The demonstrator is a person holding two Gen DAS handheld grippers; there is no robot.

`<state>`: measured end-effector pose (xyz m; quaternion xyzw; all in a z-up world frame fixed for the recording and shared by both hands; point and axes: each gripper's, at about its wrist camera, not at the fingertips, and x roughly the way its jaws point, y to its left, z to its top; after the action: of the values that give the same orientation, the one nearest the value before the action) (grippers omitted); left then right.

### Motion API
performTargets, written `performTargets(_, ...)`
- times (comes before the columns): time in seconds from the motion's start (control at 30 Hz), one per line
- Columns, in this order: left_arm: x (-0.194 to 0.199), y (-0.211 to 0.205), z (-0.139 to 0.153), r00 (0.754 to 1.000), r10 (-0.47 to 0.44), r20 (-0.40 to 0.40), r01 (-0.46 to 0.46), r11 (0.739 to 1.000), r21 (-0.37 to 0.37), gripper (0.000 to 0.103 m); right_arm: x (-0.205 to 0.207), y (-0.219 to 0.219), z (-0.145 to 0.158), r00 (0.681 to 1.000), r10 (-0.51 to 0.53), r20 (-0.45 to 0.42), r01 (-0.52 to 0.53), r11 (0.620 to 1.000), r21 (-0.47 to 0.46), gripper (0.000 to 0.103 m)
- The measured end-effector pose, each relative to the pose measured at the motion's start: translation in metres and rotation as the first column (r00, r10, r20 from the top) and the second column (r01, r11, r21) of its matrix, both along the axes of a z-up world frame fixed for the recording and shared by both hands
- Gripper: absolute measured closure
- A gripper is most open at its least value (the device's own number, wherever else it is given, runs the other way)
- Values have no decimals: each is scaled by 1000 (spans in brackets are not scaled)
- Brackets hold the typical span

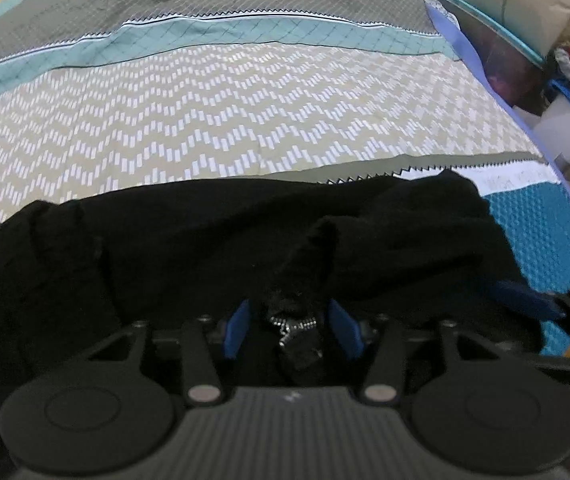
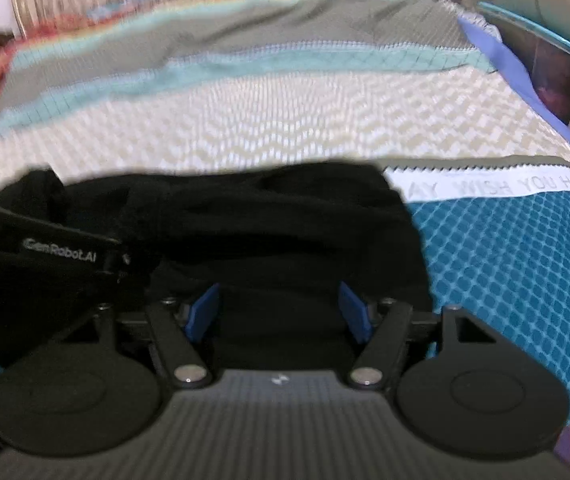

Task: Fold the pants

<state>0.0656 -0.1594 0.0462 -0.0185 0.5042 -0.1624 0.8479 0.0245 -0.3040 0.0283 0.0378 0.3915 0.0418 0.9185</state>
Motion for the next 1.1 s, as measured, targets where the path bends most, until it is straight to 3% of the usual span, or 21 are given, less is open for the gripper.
performTargets(0.13, -7, 13, 19, 999, 4, 33, -3, 999, -52, 57, -27, -45, 14, 990, -104, 100, 89, 985, 146, 31)
performTargets(0.2, -9, 18, 32, 998, 3, 63, 2, 996, -85, 56, -37, -70, 11, 977, -175, 121, 141, 959, 245, 16)
performTargets(0.23, -10, 19, 40, 997, 2, 80, 6, 995, -98, 55, -39, -77, 8, 973, -199, 114, 161, 947, 278, 16)
performTargets(0.37, -8, 11, 61, 994, -30, 102, 44, 990, -134, 54, -30, -91, -18, 970, -241, -2, 226, 907, 355, 16)
performTargets(0.43, -7, 1, 69, 993, -64, 103, 79, 986, -145, 53, -27, -87, -29, 975, -219, -41, 217, 890, 401, 30)
performTargets(0.47, -6, -6, 72, 991, -83, 103, 97, 985, -143, 53, -26, -81, -29, 978, -204, -50, 207, 894, 398, 62)
performTargets(0.53, -4, -21, 77, 988, -122, 95, 134, 982, -131, 49, -27, -66, -19, 978, -203, -45, 206, 915, 348, 73)
performTargets(0.63, -6, -47, 84, 976, -193, 96, 202, 975, -97, 43, -34, -40, 8, 989, -138, 57, 116, 953, 281, 76)
performTargets(0.77, -12, -75, 91, 959, -259, 115, 266, 963, -48, 23, -43, -3, 37, 988, -32, 154, 0, 978, 207, 76)
performTargets(0.9, -11, -83, 95, 957, -270, 102, 276, 960, -47, 22, -49, 31, 43, 978, 80, 193, -96, 993, 73, 77)
performTargets(0.93, -11, -84, 94, 958, -271, 98, 277, 960, -47, 23, -50, 38, 43, 975, 103, 198, -116, 992, 55, 77)
performTargets(0.97, -11, -84, 93, 957, -274, 92, 278, 960, -42, 37, -52, 43, 44, 972, 122, 201, -133, 990, 45, 77)
performTargets(1.0, -11, -85, 90, 956, -284, 79, 287, 957, -34, 65, -55, 48, 45, 969, 136, 206, -146, 989, 38, 77)
performTargets(1.03, -11, -83, 86, 955, -289, 69, 291, 957, -17, 77, -57, 51, 47, 966, 146, 214, -155, 987, 29, 77)
performTargets(1.1, -11, -72, 83, 958, -274, 89, 276, 961, -8, 83, -60, 54, 51, 961, 158, 226, -166, 986, 17, 77)
